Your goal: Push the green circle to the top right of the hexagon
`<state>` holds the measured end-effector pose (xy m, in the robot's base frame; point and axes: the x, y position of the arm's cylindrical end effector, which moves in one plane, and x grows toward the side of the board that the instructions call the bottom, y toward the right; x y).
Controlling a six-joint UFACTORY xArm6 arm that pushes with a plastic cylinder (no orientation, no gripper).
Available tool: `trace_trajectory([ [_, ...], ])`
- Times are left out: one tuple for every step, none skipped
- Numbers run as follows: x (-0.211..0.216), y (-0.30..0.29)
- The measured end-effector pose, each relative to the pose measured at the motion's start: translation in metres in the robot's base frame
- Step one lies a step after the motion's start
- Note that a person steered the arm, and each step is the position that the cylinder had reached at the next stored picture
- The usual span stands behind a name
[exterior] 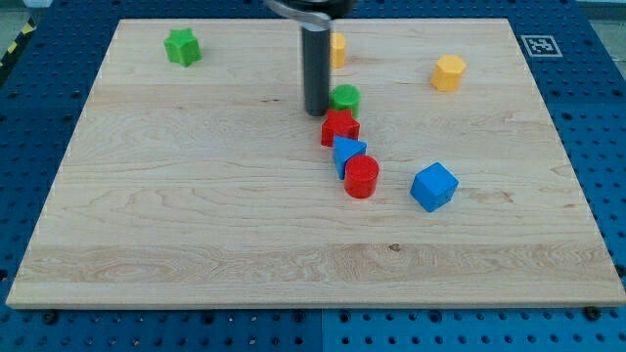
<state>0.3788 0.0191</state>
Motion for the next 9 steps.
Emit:
trace_trajectory([
  [0.000,0.066],
  [0.000,0.126],
  [0.000,0.151],
  [0.006,0.143],
  [0.000,0.161],
  [-0.005,0.174],
  [0.012,0.177],
  [-0.003,0.187],
  [-0.038,0.189],
])
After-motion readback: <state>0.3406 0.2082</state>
